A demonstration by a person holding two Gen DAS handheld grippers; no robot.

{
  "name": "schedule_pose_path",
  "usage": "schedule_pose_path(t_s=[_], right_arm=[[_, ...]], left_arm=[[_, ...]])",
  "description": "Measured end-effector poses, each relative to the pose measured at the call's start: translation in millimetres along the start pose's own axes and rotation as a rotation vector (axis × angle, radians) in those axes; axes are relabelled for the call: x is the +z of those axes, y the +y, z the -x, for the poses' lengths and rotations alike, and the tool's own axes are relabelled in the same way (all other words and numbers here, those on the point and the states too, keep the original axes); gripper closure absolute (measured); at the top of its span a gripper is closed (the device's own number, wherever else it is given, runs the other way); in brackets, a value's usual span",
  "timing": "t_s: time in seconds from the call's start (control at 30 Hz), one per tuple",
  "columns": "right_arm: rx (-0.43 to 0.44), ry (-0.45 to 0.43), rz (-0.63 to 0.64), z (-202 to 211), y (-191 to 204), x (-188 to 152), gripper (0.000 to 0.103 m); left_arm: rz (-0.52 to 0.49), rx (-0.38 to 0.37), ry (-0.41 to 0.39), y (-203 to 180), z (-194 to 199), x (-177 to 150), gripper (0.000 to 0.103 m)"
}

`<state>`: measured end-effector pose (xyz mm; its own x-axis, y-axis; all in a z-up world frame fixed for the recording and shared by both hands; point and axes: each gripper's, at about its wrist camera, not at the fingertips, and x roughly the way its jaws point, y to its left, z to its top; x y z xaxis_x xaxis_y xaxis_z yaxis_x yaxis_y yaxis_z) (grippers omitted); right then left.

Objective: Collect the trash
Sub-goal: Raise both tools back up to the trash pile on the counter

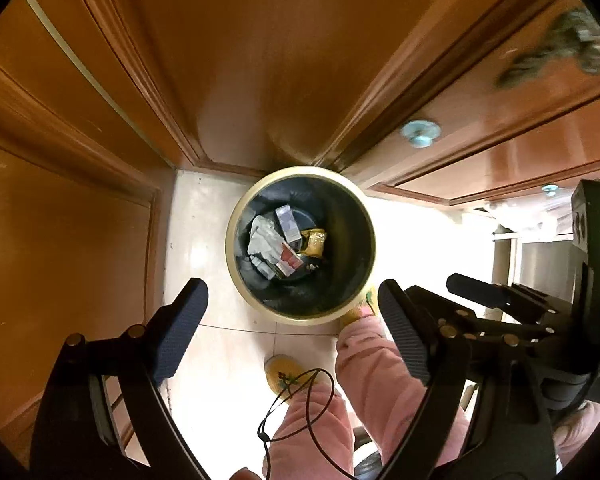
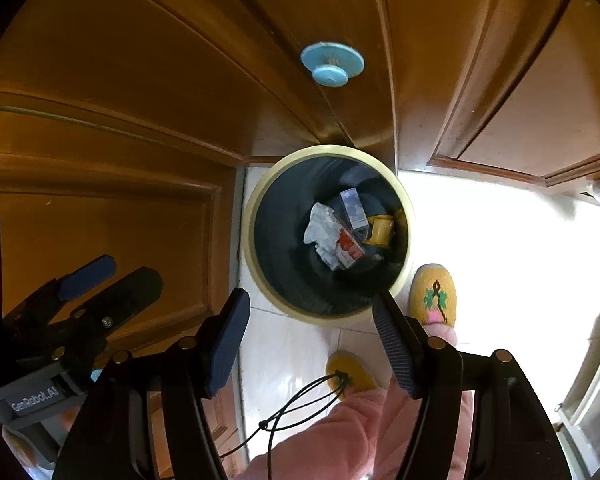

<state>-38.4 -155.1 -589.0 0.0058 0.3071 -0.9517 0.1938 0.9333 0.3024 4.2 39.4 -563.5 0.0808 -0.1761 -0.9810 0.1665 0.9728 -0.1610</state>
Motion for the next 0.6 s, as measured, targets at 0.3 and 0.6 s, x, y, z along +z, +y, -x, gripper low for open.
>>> schedule_pose_path(t_s=[0.3,0.6], right_arm=[[0.017,-0.026,0.058,98.1,32.0,-22.6,0.038],[0.037,-0.145,0.144,230.6,76.7,-47.8,0.038]], left_arm=[[-0.033,0.011,-0.092,-26.5,120.6,-4.9,0.018],[-0.114,0.027,-0.244,-57.4,247.7,-7.2,0.018]])
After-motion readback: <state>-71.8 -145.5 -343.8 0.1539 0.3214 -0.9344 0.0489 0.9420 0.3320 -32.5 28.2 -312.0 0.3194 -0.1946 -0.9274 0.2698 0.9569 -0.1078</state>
